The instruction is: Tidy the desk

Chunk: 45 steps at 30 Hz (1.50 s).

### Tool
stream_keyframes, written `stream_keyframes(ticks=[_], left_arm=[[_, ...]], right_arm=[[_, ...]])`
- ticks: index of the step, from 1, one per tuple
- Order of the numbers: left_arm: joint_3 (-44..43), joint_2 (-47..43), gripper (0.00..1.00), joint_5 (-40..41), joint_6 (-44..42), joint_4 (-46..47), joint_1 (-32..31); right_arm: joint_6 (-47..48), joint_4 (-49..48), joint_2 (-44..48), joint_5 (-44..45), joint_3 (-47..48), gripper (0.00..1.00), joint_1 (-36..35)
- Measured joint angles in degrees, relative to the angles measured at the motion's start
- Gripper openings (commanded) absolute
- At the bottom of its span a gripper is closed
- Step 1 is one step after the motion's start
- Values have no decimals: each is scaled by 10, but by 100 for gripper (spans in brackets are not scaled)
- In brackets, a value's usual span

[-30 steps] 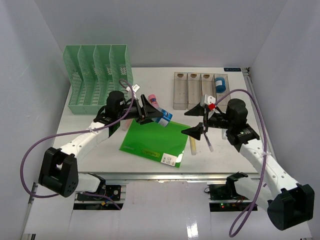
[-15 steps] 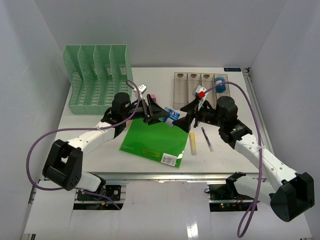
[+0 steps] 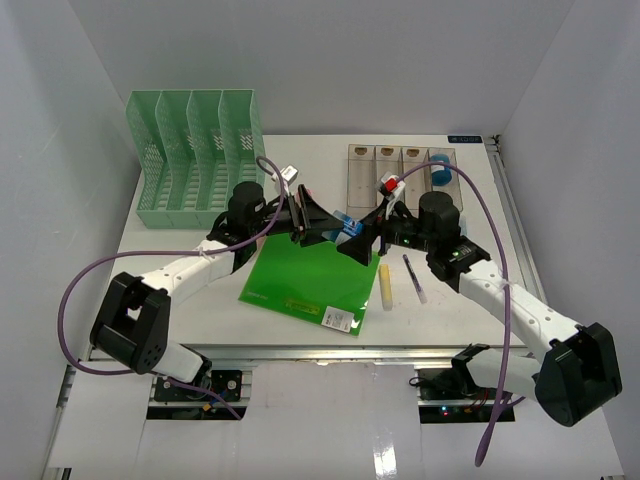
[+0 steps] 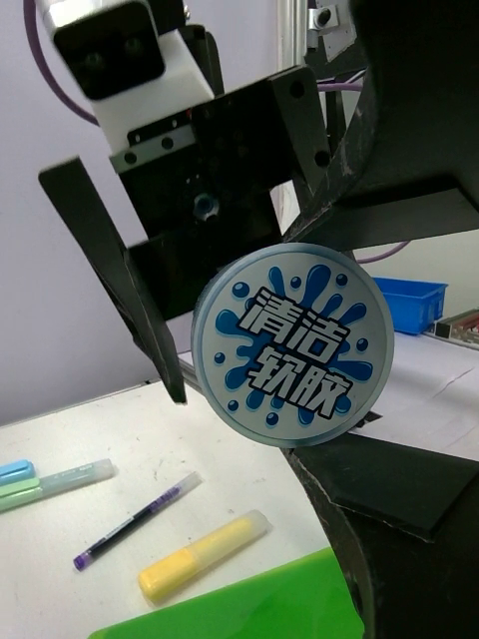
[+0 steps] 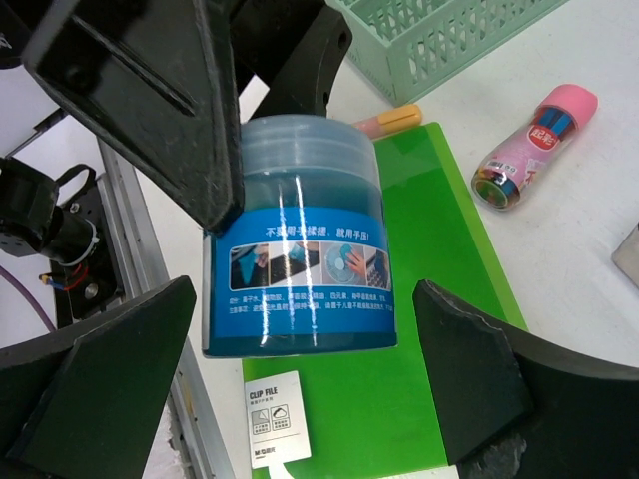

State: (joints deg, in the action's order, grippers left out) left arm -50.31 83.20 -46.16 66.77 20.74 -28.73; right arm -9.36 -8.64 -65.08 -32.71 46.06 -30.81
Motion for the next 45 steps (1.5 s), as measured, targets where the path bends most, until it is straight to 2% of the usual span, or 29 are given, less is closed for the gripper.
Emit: stream_keyframes(ticks=[6,9,12,13,14,16,19,24,29,34,38,45], left_arm=[[-2,0,0,0,7,13,0],[-2,0,2,0,10,17,0],[-2,0,26,-1,11,17,0],[-2,0,51,-2,12,18,0],[-2,0,66,-2,12,18,0],[-2,0,86,-4,12,17,0],[-3,0,97,-2,4,5,1],[-34,-2,98,22,-42,-61,20],[-66,-56,98,86,-142,-199,98],[-67,-167,98,164,-275,-310,124],[-11,-254,98,200,-357,-356,119],[85,-329,98,244,-436,-424,118]], right_arm=[[-6,-3,-11,-5,0,53,-1],[-6,-6,-12,-9,0,28,-1],[0,-8,-12,-17,0,11,0],[2,-9,-12,-19,0,8,0],[7,-10,-12,-23,0,8,1],[19,-9,-12,-34,0,8,5],[45,-2,-9,-54,0,8,11],[95,31,21,-75,-11,8,39],[132,78,50,-69,-21,8,145],[160,108,43,48,-20,8,246],[163,122,-15,154,12,8,264],[161,90,-153,294,89,8,271]])
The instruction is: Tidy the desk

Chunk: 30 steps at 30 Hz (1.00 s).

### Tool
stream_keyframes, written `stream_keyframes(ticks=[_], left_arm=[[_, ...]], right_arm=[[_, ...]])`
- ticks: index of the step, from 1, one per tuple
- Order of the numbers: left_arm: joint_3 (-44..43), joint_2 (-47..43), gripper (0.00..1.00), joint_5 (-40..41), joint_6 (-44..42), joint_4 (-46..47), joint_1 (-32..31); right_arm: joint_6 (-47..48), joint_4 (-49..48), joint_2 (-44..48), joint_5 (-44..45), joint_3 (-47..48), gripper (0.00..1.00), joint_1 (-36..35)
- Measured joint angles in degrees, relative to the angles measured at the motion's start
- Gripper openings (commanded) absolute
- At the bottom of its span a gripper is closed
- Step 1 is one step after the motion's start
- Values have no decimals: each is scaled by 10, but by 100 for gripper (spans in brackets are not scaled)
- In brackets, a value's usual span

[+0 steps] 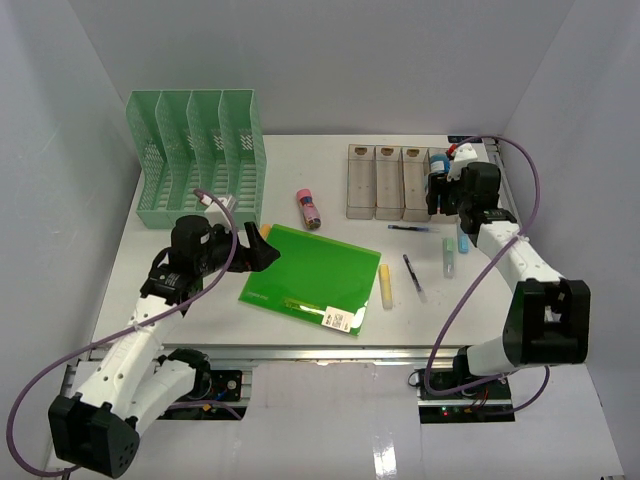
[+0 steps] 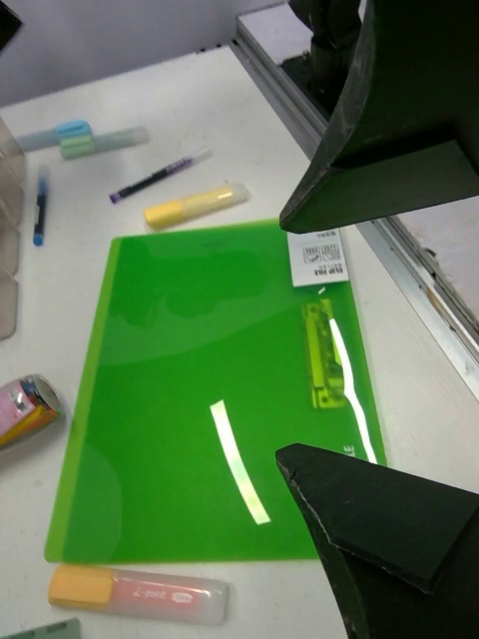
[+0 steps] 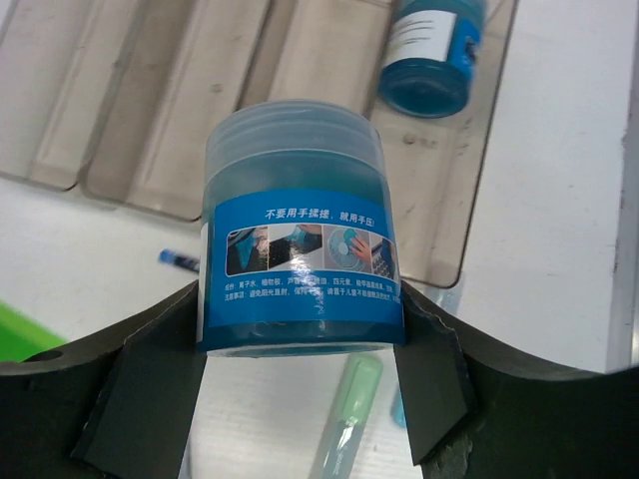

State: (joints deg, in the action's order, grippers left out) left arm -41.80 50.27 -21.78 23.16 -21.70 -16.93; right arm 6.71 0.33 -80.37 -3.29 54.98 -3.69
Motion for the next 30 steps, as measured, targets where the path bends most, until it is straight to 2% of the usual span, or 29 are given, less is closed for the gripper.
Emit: stream_keyframes(ticks=[7,13,26,29,30], left_arm=[[11,-48,98,6,-31,-15,0],[12,-59,98,6,-36,-14,0],[18,-48,98,8,-37,-15,0],[18,-44,98,8,-37,-15,0],[18,-44,98,8,-37,-15,0]], right_arm=[[-11,-45,-93,70,30,8,17],[-21,-53,-156,74,56,9,45],[-48,-66,-226,8,111,28,72],[-52,-68,-237,-2,117,51,70],[-53,-69,-243,-5,119,61,70]])
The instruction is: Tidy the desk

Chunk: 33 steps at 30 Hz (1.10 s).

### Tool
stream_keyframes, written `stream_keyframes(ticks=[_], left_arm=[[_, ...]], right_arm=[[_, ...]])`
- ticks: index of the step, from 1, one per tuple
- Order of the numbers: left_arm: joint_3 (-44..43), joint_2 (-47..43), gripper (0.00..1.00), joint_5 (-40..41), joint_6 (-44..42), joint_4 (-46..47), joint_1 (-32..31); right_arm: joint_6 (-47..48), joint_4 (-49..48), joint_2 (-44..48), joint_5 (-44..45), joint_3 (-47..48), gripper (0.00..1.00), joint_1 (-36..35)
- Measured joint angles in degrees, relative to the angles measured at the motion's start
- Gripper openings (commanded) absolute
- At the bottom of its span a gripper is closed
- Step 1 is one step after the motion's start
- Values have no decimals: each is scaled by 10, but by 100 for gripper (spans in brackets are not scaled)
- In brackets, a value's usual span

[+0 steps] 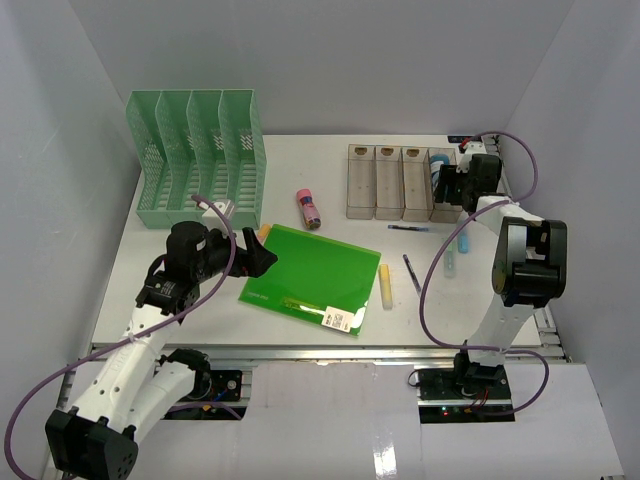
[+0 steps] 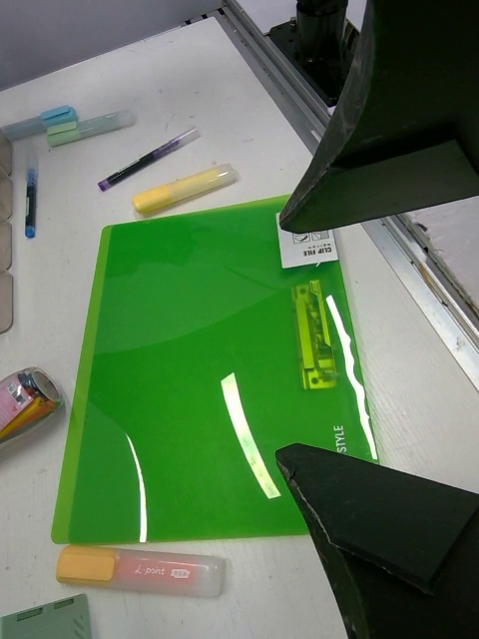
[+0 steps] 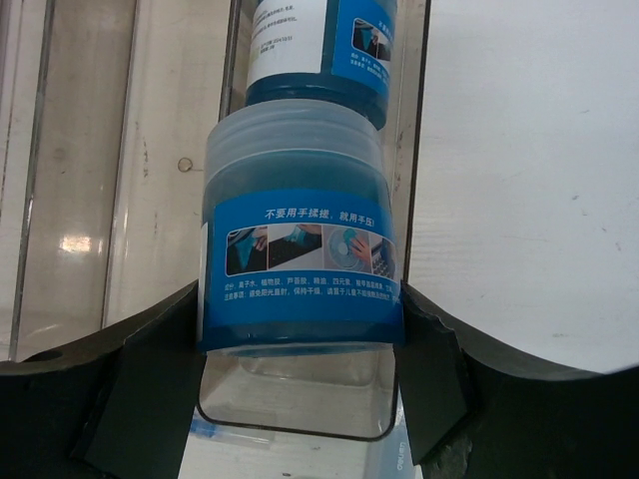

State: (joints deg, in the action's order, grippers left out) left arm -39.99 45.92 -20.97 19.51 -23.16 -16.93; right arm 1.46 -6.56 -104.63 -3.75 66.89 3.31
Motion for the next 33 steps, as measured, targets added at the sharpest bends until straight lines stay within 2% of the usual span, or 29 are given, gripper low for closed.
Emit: stream_keyframes(ticks=[1,4,9,16,20,27,31,33], left_arm=[[0,0,98,0,0,0,0],[0,0,98,0,0,0,0],[0,3,98,0,0,0,0],[1,4,98,0,0,0,0],[1,3,98,0,0,0,0],[2,-2,98,0,0,0,0],[2,-12,98,0,0,0,0],[2,-17,98,0,0,0,0]], right_arm=[[-1,-1,-5,-2,2,76,0],[-6,-5,-11,-8,3,98,0],[-5,-21,-11,-24,6,90,-2],[9,-15,11,-46,6,90,5],[53,10,84,-111,-12,90,21],[127,92,271,-211,-75,92,64],[131,158,299,-224,-101,93,81],[124,187,298,-222,-116,86,87]])
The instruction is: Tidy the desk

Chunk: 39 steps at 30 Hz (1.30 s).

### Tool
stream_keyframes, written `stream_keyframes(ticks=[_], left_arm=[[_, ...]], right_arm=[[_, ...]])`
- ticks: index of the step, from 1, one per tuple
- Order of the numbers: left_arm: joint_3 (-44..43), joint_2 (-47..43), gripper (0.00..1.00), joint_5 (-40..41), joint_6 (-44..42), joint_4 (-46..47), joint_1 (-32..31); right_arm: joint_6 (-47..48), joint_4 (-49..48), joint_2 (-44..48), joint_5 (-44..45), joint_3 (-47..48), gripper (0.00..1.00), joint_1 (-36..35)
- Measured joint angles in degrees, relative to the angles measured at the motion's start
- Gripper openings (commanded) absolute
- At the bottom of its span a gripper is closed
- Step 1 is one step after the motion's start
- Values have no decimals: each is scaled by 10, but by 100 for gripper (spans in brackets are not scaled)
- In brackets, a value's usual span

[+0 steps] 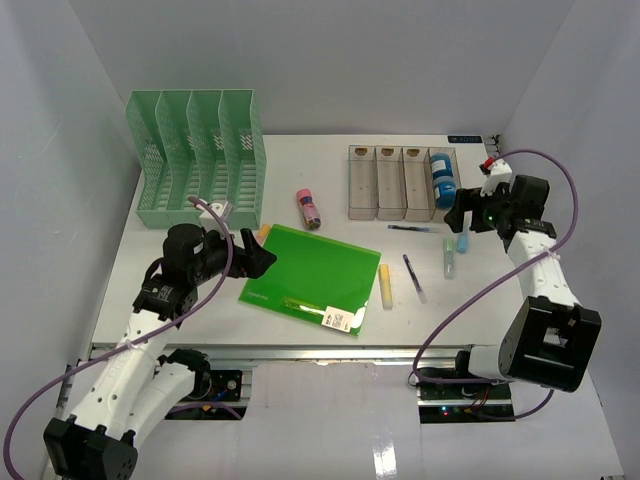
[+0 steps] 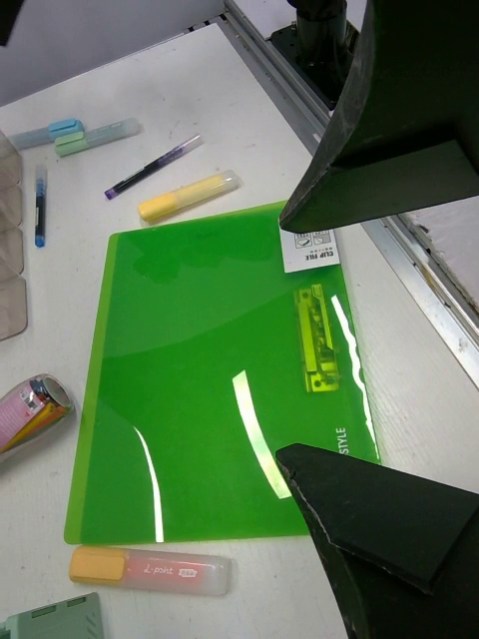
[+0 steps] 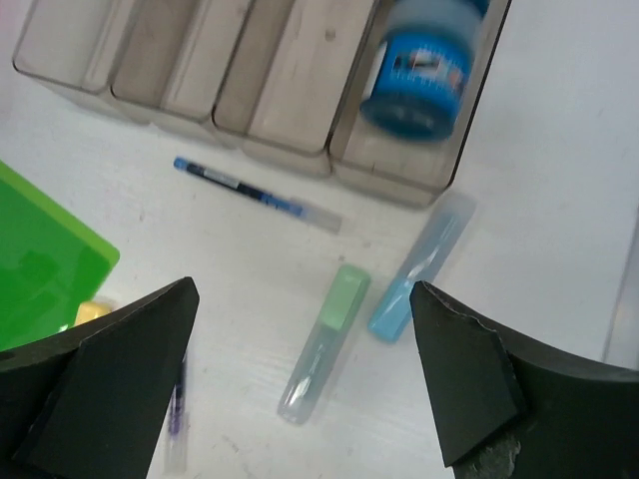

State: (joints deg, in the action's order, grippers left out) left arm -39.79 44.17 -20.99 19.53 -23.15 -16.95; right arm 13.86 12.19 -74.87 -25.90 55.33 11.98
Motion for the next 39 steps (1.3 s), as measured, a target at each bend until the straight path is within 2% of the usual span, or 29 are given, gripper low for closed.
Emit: stream_keyframes(ticks=[1,12,21,39], left_arm=[[0,-3,98,0,0,0,0],[0,-23,98,0,0,0,0],[0,-22,98,-5,0,1,0],[0,-9,98,-9,0,9,0]], right_arm=[[-7,13,-4,4,-7,82,3],[-75,59,-129,65,-6,63,16],[-75,65,-268,125,84,65,22],[-76,99,-341,169,192,53,18]])
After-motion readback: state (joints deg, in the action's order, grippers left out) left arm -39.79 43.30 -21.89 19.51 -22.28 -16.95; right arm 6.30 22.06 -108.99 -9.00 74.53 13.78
